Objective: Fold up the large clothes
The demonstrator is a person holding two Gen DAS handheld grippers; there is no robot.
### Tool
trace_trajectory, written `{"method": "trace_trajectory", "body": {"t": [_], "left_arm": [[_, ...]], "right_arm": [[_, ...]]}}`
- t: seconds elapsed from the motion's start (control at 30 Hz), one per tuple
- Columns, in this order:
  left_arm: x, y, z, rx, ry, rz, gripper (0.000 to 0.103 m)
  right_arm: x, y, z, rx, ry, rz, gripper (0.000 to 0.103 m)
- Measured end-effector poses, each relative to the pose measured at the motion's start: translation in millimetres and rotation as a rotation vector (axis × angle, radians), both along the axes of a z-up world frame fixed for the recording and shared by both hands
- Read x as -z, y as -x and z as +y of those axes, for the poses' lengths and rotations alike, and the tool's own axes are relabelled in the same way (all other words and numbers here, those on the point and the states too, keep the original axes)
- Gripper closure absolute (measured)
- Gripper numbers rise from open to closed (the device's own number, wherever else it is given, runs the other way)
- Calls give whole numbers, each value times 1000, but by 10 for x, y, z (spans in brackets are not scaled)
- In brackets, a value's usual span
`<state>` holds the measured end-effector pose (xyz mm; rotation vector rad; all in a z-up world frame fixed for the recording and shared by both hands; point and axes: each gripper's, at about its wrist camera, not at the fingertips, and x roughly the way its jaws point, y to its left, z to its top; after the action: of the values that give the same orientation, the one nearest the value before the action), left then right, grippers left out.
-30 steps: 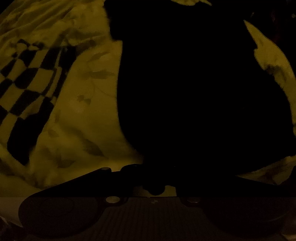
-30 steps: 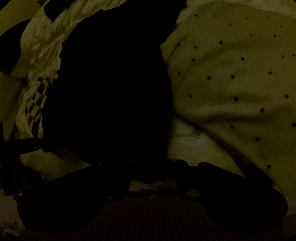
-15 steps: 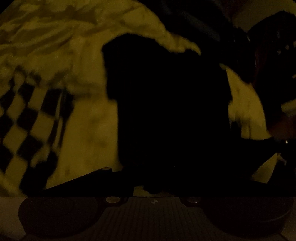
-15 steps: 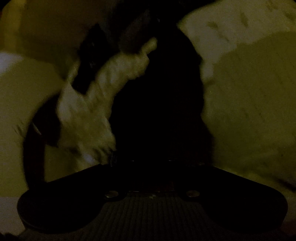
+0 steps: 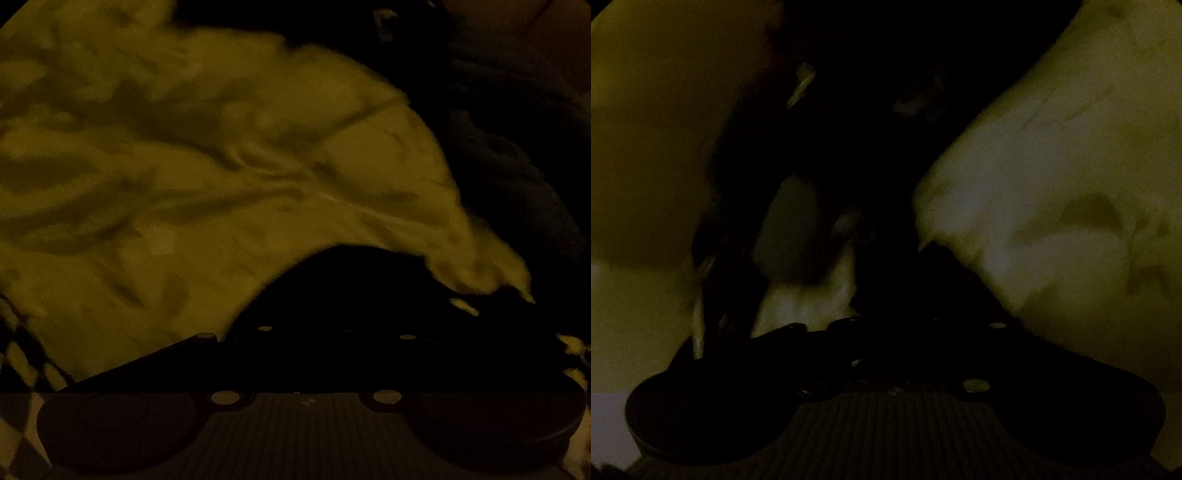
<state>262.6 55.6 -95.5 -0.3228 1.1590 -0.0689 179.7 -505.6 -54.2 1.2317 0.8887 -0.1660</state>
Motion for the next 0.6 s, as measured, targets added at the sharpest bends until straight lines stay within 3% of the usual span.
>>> {"method": "trace_trajectory", "body": {"t": [0.03, 0.07, 0.1, 0.17, 0.23, 0.3, 0.37, 0.47, 0.57, 0.6], "left_arm": [[-1, 17, 16, 7, -14, -12, 22], [-21, 47, 57, 2, -27, -22, 6], [-62, 104, 127, -26, -41, -36, 0], [-182, 245, 288, -67, -55, -77, 0], [-322, 450, 369, -35, -64, -145, 0], [-430, 625, 289, 84, -55, -212, 1], [-434, 739, 94, 248, -42, -226, 6], [-238, 677, -376, 437, -73, -175, 12], [-21, 371, -707, 440, -106, -186, 9], [49, 256, -792, 445, -142, -180, 10]], "right_arm": [[2, 48, 6, 43, 31, -22, 81], [-16, 106, 25, 73, 77, -43, 76], [-42, 161, 50, 79, 116, -51, 69], [-155, 280, 123, 25, 220, -62, 69], [-339, 373, 280, -87, 372, -76, 70], [-483, 393, 484, -241, 493, -116, 70], [-577, 369, 843, -495, 625, -178, 71], [-409, 226, 1352, -813, 679, -184, 73], [-181, -18, 1631, -881, 730, -174, 70], [-82, -145, 1674, -895, 732, -155, 64]]}}
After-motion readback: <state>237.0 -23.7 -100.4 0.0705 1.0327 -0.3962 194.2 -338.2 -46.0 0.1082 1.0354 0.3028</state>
